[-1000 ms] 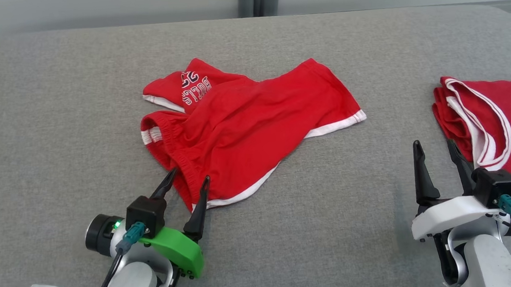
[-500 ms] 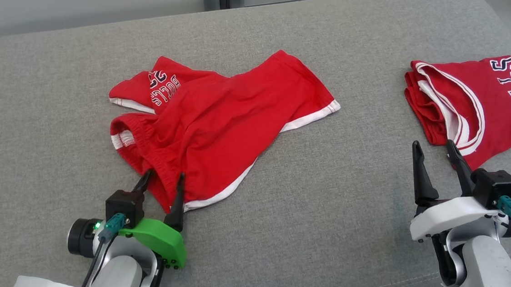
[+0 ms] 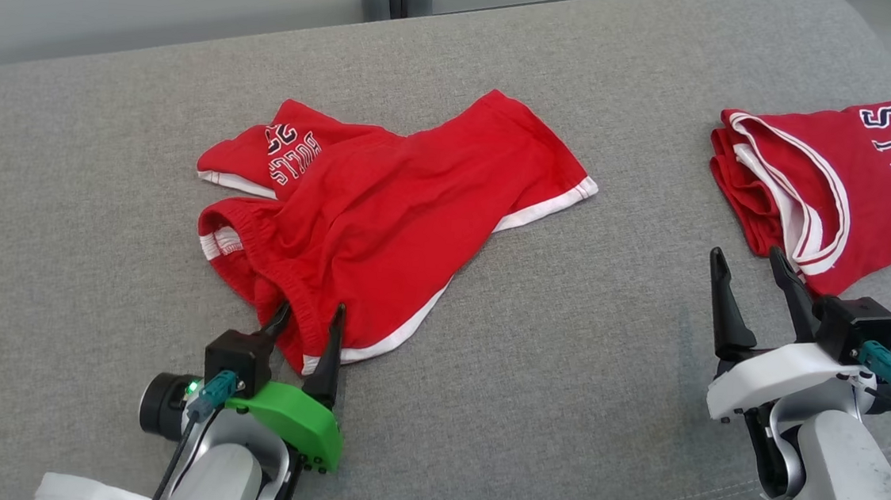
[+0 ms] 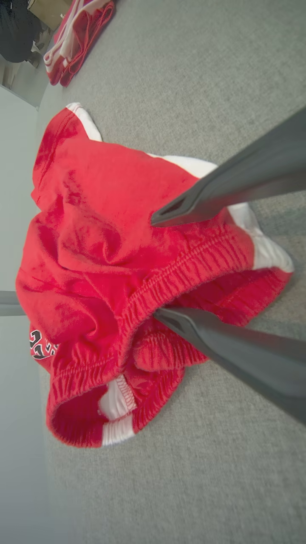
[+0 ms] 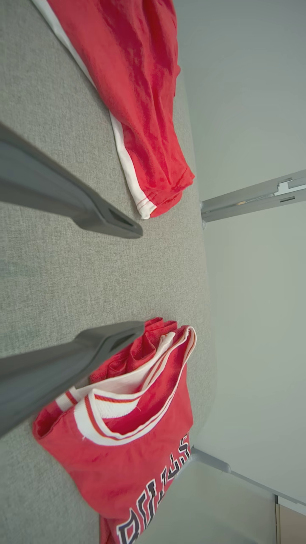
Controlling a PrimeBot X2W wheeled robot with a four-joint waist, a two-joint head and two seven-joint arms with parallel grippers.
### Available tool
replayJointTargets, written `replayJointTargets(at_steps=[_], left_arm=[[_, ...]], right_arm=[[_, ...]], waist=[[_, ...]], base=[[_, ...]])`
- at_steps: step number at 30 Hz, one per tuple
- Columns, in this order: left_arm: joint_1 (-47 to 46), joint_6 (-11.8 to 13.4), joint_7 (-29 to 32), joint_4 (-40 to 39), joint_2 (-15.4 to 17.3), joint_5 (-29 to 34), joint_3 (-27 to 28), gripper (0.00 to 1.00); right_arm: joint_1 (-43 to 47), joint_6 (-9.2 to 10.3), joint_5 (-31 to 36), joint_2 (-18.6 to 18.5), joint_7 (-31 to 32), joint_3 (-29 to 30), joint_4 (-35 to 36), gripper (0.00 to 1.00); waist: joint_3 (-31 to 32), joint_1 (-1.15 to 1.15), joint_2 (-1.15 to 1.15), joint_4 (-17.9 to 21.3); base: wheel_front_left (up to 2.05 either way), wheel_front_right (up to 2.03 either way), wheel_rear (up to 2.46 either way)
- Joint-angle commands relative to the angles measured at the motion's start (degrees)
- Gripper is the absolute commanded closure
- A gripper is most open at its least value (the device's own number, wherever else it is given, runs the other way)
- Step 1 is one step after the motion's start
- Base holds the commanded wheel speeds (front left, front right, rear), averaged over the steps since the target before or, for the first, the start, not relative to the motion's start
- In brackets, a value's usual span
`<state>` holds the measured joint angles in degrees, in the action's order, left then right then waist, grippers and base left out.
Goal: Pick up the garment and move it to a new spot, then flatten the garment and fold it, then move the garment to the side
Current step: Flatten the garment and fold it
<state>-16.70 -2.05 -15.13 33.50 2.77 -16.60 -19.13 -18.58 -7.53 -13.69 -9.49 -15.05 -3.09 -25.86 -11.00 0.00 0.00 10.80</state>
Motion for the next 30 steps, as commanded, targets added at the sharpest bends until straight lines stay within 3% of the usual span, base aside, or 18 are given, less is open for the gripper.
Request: replayJointTargets(at_steps=[1, 11, 21, 30], left_arm=[[-1.42, -0.55, 0.04, -0.69, 0.25, 0.08, -0.03, 1.00], [-1.86, -0.51, 0.05, -11.30, 0.26, 2.65, 5.34, 1.00], [-6.56, -0.90, 0.05, -3.77, 1.57, 6.19, 13.64, 1.00], [-11.16, -1.15, 0.05, 3.95, 3.68, 9.46, 16.40, 1.00]], right_arm=[[-0.64, 0.09, -0.40, 0.16, -0.14, -0.16, -0.19, 0.00], [0.76, 0.10, -1.19, -0.49, -0.14, 0.57, -0.75, 0.00], [-0.59, 0.10, -1.60, -0.83, -0.14, -0.55, -0.43, 0.00], [-1.85, 0.10, -2.19, -1.69, -0.14, -1.85, 0.16, 0.00]], waist=[[0.02, 0.00, 0.00, 0.17], [-0.03, 0.00, 0.00, -0.68], [-1.93, 0.00, 0.00, -0.97], [-4.94, 0.00, 0.00, 0.30]], base=[[0.00, 0.00, 0.00], [0.00, 0.00, 0.00], [0.00, 0.00, 0.00], [0.00, 0.00, 0.00]])
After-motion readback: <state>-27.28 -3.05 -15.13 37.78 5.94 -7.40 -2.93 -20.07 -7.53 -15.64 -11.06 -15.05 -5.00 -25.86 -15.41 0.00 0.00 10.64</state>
